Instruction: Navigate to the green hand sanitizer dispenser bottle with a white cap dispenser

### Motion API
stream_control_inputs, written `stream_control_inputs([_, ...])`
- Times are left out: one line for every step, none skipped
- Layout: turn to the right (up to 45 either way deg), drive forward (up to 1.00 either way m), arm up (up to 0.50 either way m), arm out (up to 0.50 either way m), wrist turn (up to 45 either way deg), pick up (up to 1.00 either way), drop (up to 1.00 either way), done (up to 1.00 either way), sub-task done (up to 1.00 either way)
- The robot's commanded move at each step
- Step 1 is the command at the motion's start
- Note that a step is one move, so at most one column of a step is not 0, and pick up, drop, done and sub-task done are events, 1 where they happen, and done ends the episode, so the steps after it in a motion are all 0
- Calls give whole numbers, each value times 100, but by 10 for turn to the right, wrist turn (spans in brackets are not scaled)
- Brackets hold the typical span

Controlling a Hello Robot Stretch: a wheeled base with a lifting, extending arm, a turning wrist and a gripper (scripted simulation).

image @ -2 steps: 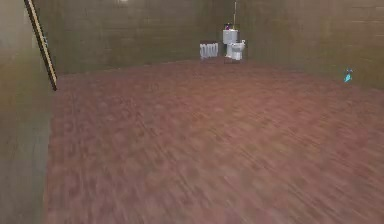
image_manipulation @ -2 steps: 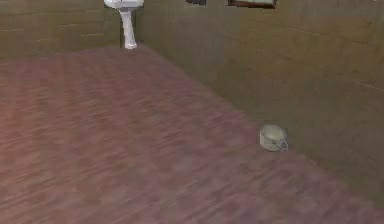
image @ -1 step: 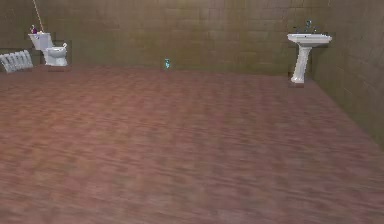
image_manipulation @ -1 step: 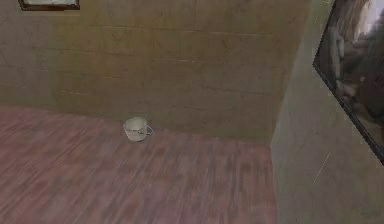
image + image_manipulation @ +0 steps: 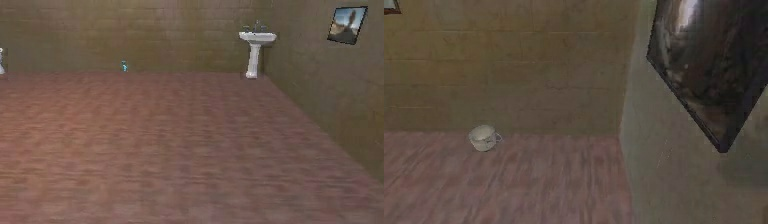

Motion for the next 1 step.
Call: stream_control_inputs([0,20,0,0,0,0,0,0,0])
